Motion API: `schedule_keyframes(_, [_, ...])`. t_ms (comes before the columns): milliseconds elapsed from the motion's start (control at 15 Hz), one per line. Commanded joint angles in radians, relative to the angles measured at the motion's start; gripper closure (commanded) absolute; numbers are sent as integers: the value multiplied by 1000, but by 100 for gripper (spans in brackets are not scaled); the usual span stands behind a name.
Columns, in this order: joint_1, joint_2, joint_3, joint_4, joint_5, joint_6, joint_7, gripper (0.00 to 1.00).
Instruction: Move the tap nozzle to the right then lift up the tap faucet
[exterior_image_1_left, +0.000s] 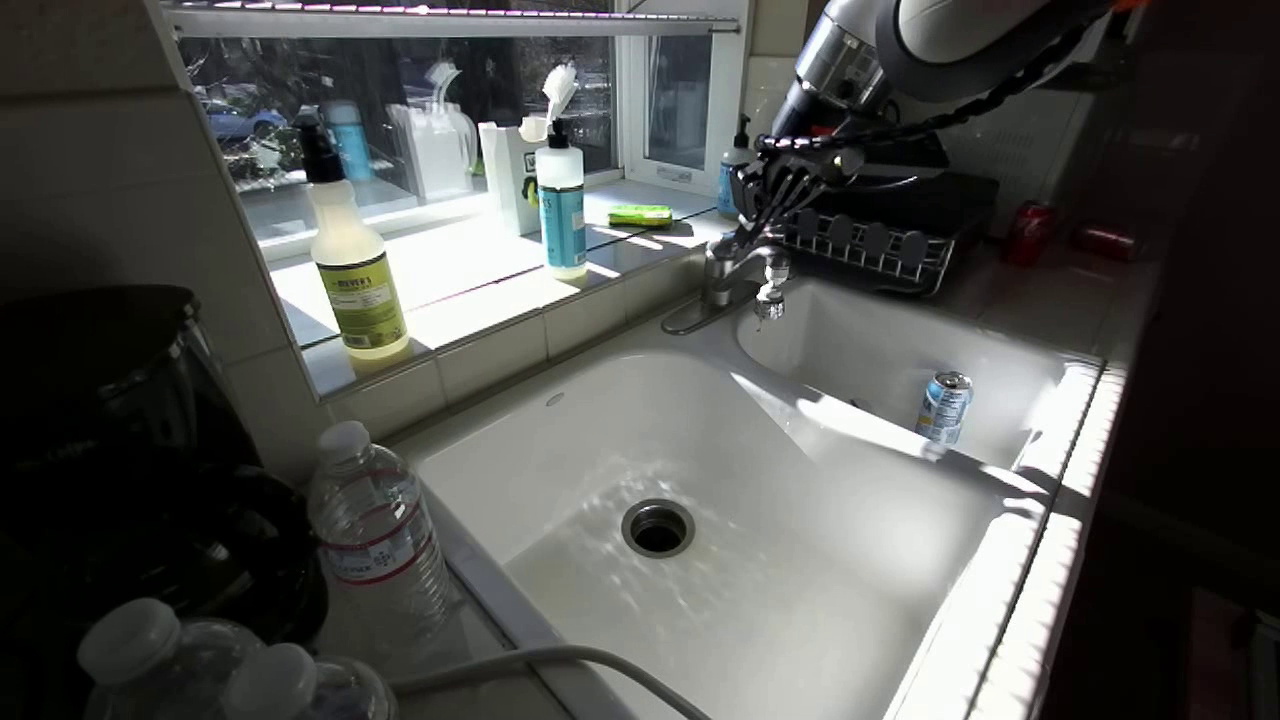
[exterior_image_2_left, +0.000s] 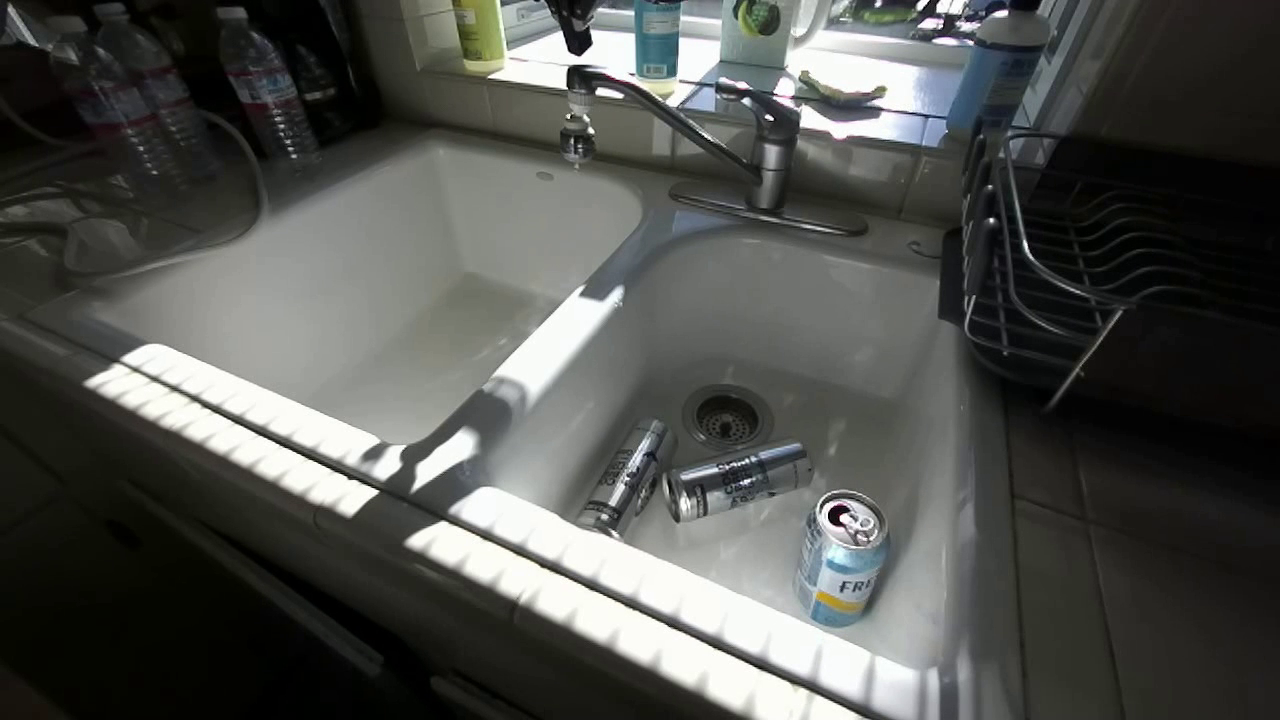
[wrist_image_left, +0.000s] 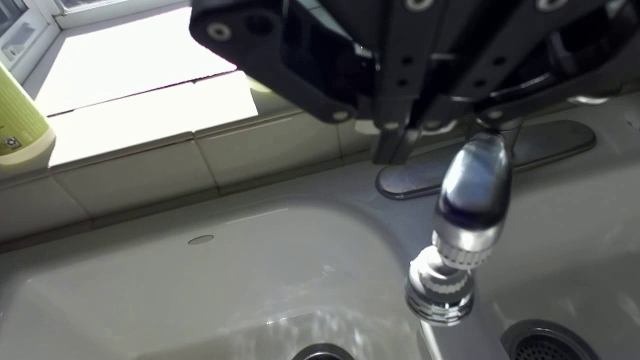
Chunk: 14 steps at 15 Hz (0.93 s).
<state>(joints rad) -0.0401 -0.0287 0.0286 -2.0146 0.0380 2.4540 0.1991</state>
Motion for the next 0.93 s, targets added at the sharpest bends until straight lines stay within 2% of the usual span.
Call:
schedule_keyframes(0, [13, 38, -11, 29, 1, -8, 52, 100])
schedule_keyframes(400, [13, 38, -17, 52, -39, -78, 138, 100])
schedule_keyframes(867, [11, 47, -22, 106, -37, -242, 237, 100])
